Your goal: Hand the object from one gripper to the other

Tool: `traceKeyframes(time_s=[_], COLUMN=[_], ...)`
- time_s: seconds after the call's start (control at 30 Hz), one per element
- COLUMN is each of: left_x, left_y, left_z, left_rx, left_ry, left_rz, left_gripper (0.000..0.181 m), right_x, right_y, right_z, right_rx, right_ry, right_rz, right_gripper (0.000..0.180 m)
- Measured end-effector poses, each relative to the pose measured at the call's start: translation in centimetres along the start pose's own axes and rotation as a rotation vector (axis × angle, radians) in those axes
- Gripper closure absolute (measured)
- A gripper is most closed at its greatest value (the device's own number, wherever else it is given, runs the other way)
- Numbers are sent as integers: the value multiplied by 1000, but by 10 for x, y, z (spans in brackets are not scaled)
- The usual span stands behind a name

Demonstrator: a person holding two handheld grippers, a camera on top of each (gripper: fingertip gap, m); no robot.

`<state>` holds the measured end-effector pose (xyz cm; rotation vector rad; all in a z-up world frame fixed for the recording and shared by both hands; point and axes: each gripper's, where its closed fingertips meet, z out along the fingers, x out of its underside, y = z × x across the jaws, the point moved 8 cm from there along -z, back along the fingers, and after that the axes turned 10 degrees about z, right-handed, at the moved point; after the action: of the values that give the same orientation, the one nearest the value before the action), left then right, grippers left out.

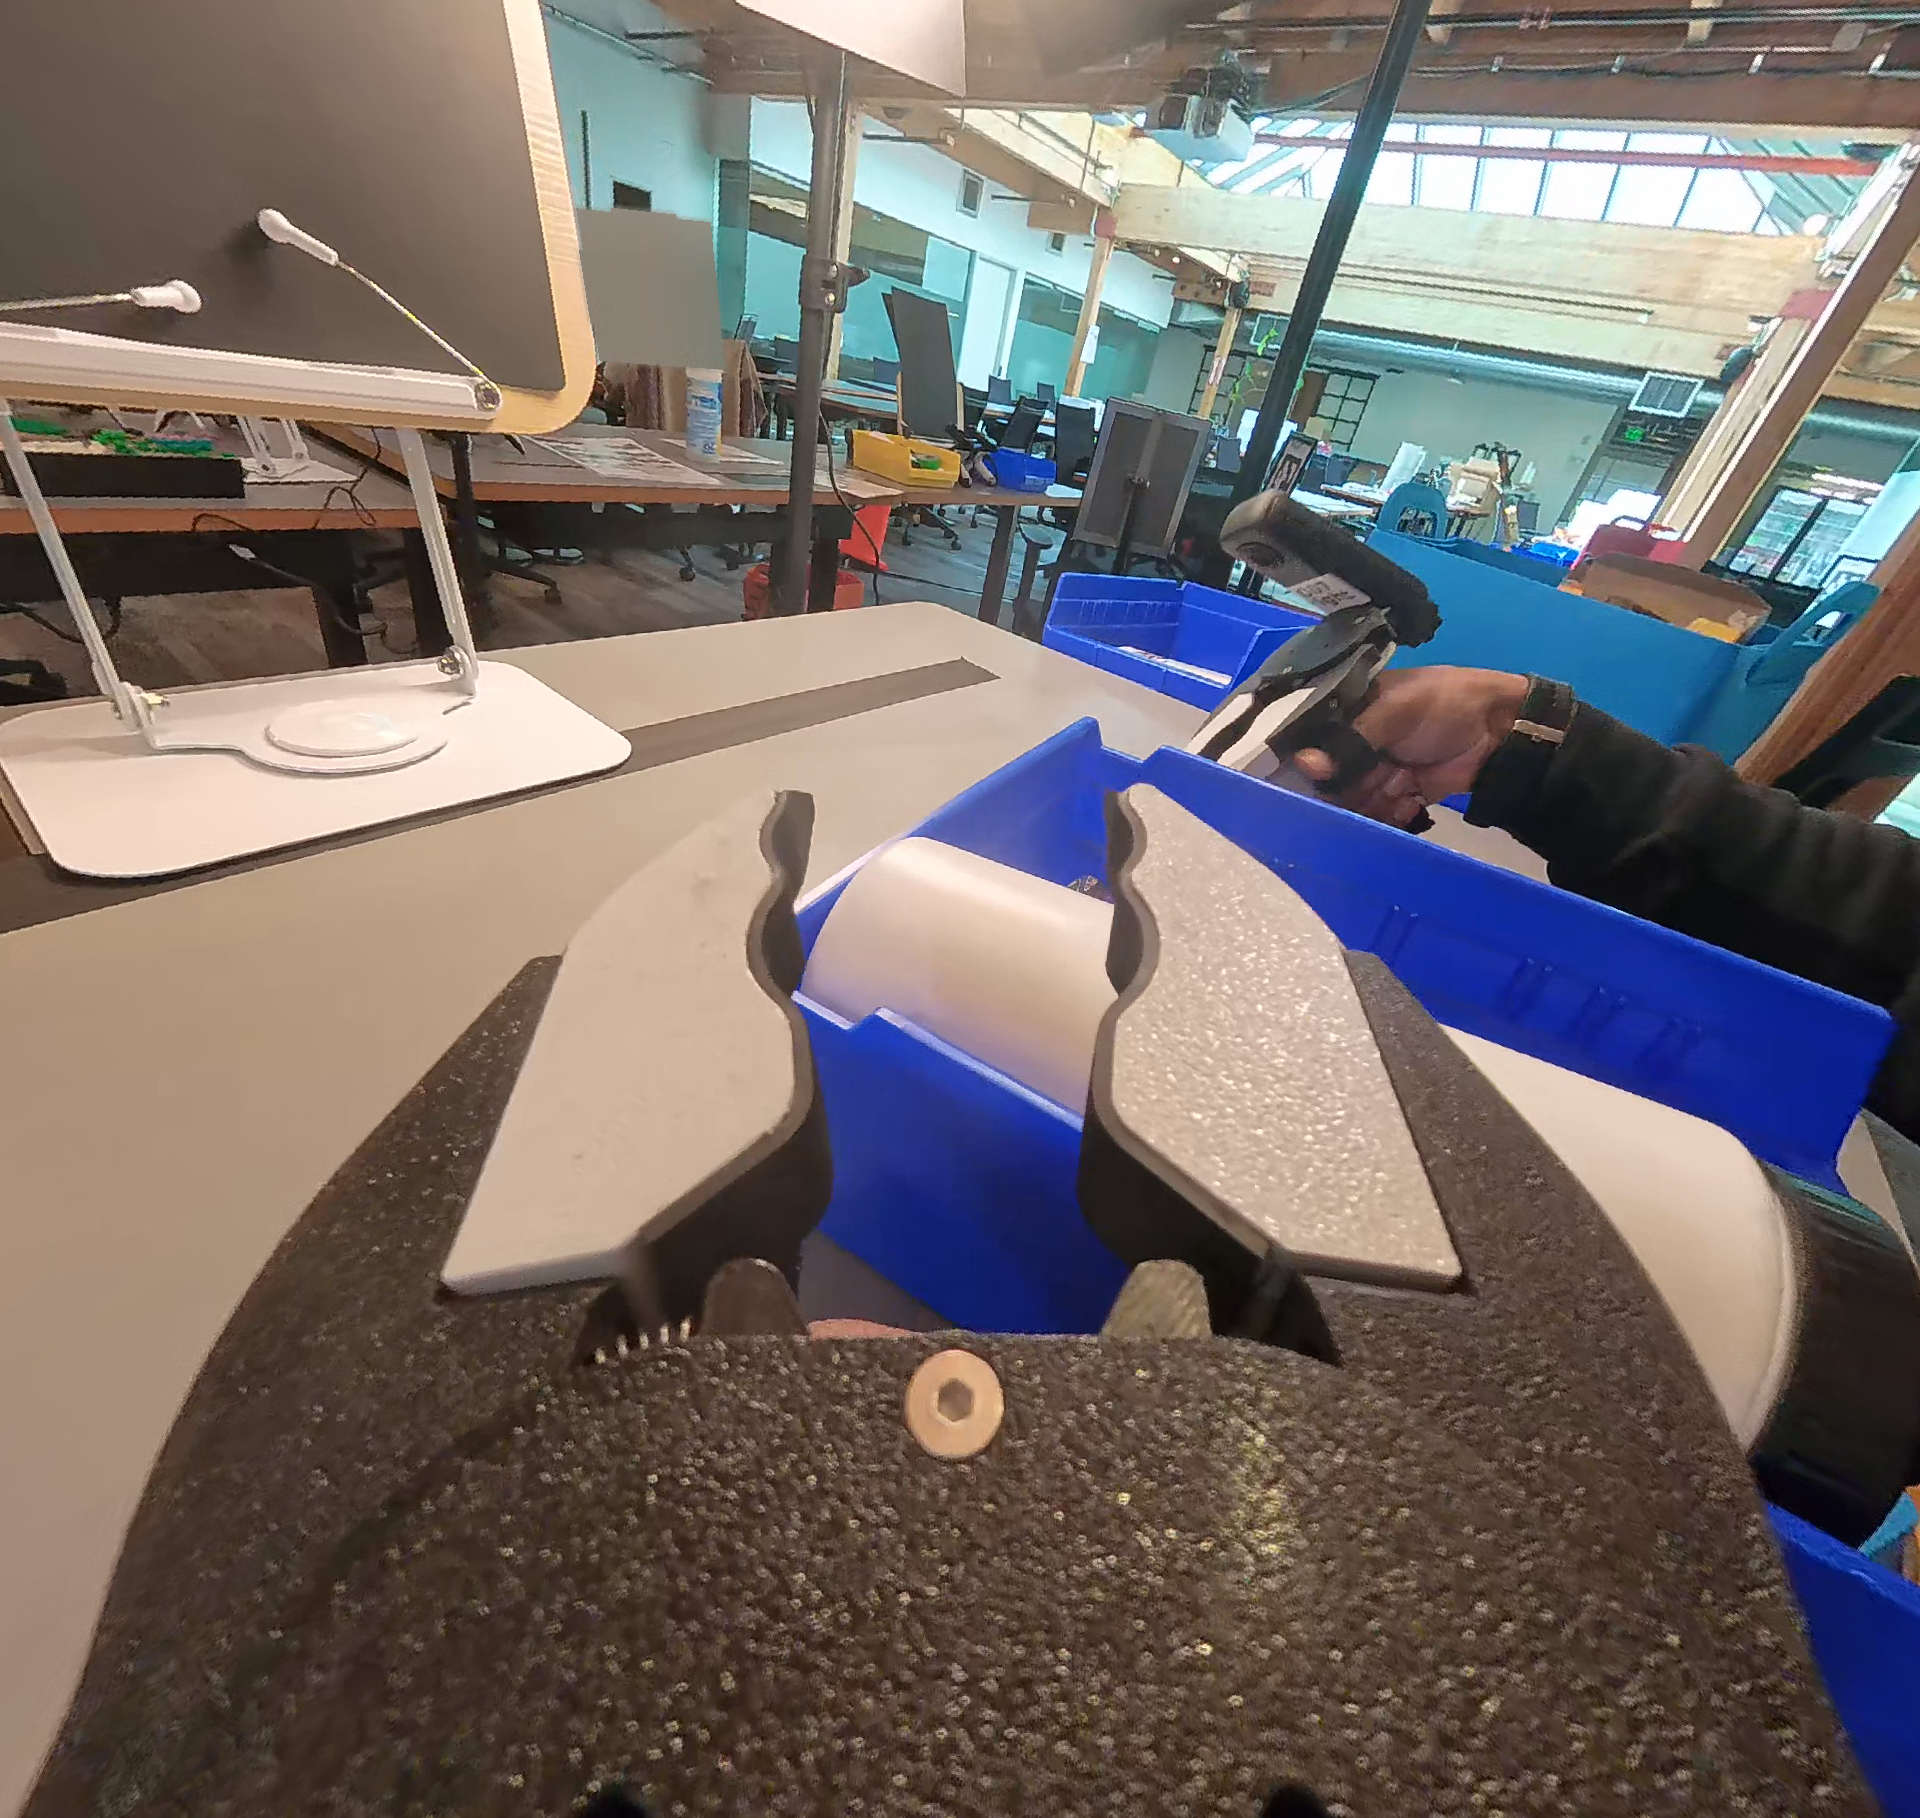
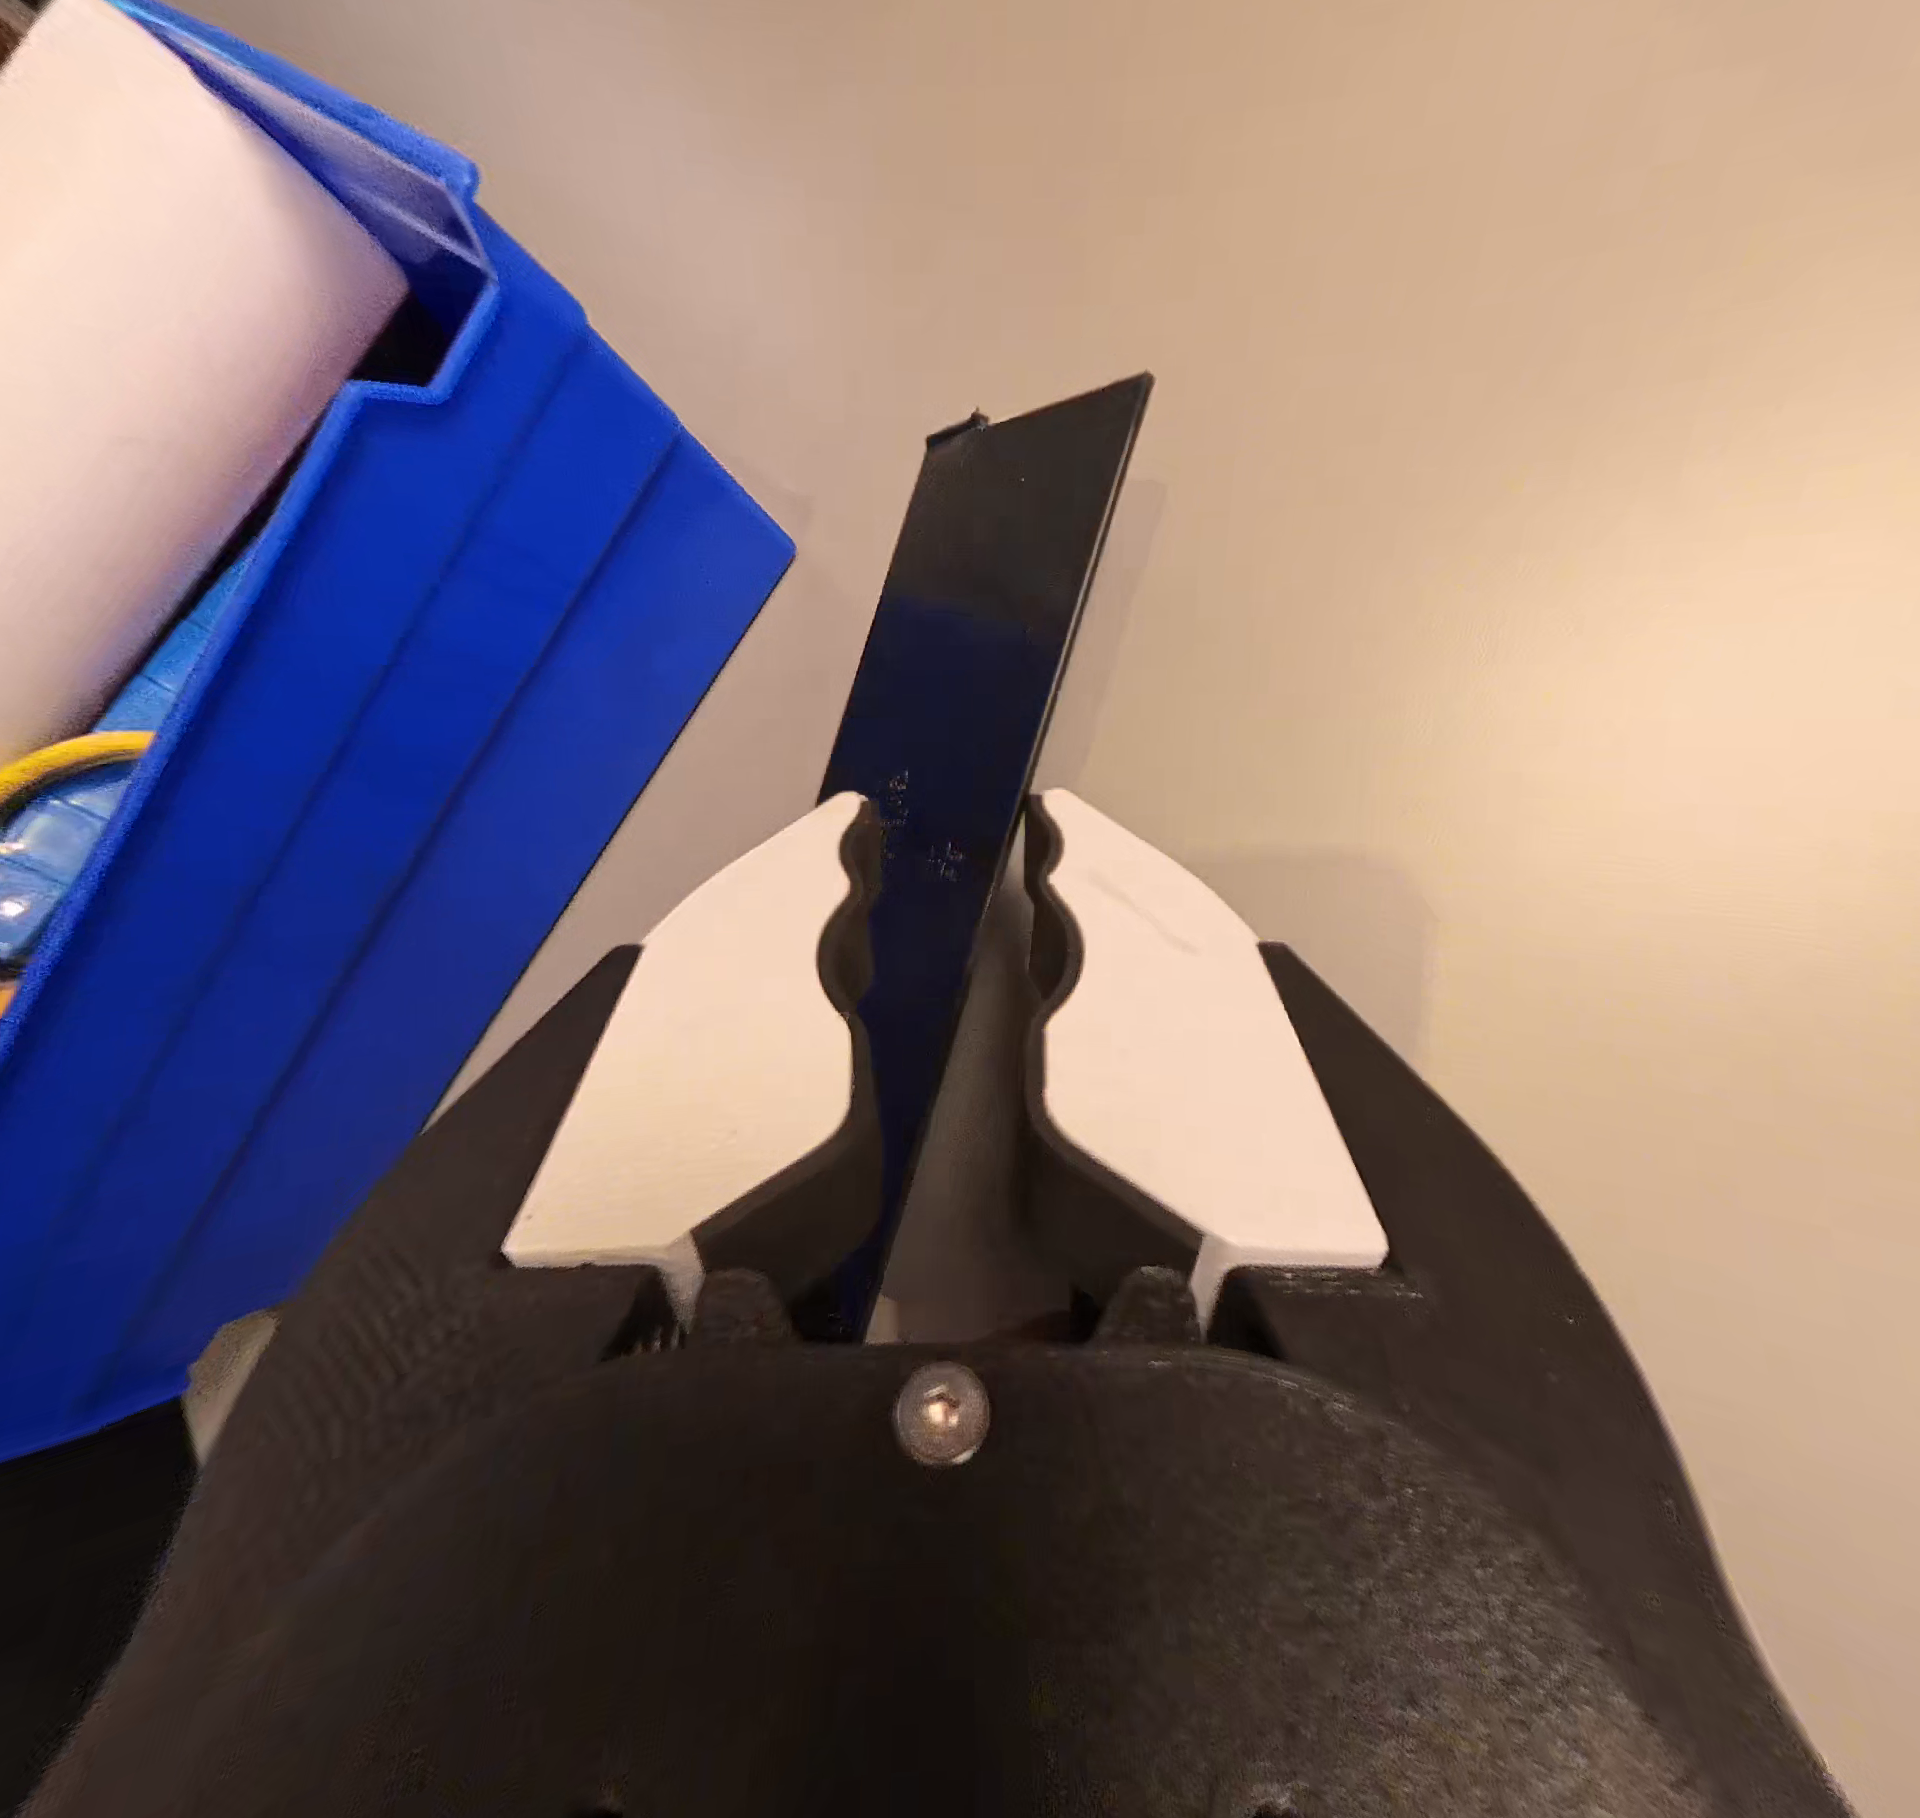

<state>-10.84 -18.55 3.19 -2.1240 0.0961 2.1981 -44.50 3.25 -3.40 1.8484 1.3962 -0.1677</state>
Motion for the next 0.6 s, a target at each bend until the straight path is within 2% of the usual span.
traceKeyframes(time_s=[0.27,0.5,0.6], left_x=[0,1,3], left_y=[-1,5,7], left_z=[1,0,2], left_rx=[12,3,3], left_ry=[15,23,29], left_rz=[-12,-35,-48], left_gripper=[121,120,120], right_x=[-9,-17,-17], right_y=[26,92,128], right_z=[-18,-36,-31], right_rx=[149,70,24], right_ry=[-103,-285,-296], right_rz=[-241,-630,-792], right_gripper=[146,145,145])
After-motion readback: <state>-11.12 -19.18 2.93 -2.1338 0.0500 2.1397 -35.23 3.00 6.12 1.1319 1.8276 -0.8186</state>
